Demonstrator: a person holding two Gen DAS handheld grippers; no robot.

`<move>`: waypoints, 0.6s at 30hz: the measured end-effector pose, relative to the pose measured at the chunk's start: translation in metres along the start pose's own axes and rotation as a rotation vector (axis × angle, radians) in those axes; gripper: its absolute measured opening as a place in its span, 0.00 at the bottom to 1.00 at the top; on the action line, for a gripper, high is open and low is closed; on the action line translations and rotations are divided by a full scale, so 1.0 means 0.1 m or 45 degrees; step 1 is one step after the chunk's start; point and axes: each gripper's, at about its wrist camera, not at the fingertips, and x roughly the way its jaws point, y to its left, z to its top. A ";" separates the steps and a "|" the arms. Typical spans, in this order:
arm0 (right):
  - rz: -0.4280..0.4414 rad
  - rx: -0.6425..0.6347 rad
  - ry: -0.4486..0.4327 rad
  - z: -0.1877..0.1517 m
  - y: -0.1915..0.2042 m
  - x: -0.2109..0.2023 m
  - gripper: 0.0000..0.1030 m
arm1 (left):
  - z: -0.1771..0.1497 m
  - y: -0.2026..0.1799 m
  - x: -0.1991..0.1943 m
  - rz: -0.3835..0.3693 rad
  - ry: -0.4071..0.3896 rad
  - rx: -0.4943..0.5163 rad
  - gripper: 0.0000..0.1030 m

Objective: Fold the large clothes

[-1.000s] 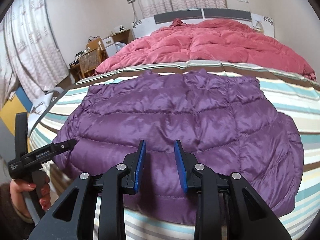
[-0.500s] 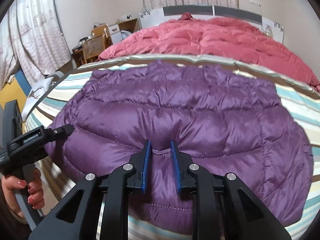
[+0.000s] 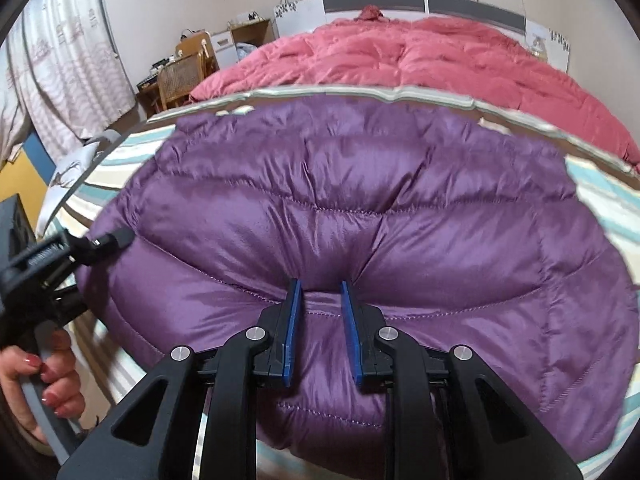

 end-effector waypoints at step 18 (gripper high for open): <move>-0.069 -0.024 -0.018 -0.10 0.10 0.04 0.21 | -0.07 -0.93 -0.32 -0.049 -0.286 0.474 0.17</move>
